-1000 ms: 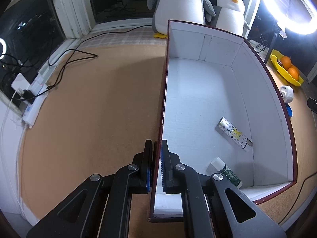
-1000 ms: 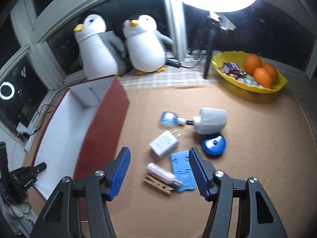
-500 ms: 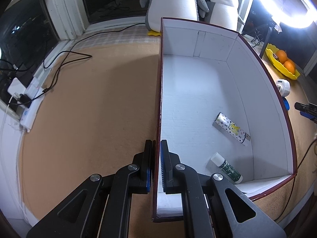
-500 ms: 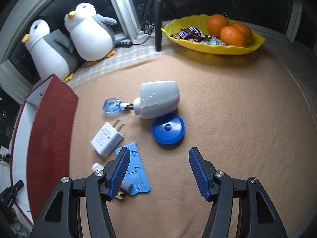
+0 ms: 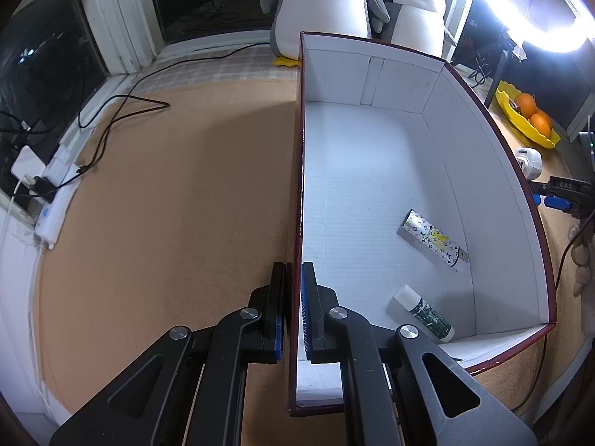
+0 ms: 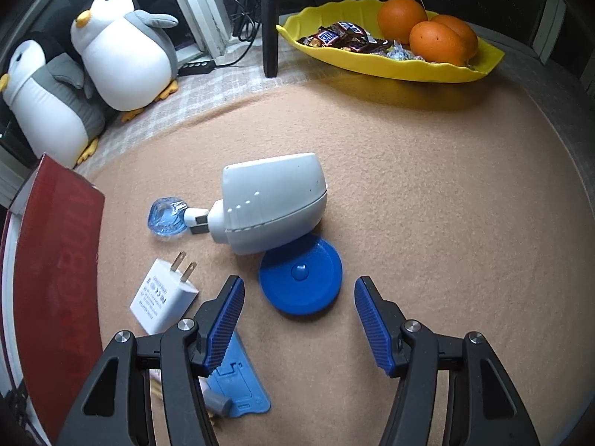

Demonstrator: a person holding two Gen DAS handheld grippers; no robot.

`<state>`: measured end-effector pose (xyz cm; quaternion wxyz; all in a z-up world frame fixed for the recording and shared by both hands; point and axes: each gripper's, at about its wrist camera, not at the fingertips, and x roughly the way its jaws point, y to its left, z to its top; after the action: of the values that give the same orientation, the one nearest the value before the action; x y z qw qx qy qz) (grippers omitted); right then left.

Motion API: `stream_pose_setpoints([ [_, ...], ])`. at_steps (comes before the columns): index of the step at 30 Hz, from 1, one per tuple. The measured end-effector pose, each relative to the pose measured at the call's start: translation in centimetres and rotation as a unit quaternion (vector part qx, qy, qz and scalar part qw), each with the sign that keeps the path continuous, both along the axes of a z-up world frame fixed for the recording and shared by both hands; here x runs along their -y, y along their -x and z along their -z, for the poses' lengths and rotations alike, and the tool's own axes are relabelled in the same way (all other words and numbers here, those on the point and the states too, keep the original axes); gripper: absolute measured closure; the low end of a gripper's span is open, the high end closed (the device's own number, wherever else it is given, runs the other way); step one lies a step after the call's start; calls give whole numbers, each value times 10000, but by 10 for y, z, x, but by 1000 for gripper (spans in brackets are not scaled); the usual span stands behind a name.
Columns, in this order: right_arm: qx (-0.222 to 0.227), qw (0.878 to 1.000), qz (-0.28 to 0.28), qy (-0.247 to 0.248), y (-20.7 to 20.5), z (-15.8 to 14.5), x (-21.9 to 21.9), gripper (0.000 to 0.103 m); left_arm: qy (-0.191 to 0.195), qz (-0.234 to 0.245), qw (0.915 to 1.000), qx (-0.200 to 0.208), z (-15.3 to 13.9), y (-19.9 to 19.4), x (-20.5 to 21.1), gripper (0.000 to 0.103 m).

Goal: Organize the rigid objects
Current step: 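Return the right gripper to the items and grasp the blue tape measure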

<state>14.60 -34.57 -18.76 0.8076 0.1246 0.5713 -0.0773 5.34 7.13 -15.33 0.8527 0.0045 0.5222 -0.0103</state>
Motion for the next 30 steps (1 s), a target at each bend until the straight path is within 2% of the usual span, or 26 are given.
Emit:
stream_pose_setpoints([
  [11,-347,9994,34,-20,-17,13,1,46,25,-12,10000,9,0,2,1,97],
  [13,-406,9992,-2,6,-17,16,1,48,27,-13,10000,8,0,2,1,97],
  [14,-436,9990,-11,2,-17,17,0,53,25,-10,10000,8,0,2,1,97],
  [15,-444,9990,-17,43,-17,17,0,56,28,-14,10000,7,0,2,1,97],
  [24,-385,9991,-142,92,-18,14,-3,57,20,-22,10000,15,-1,2,2,97],
  [30,-287,9995,-89,0,7,8,5,57,40,-59,10000,29,-1,2,2,97],
])
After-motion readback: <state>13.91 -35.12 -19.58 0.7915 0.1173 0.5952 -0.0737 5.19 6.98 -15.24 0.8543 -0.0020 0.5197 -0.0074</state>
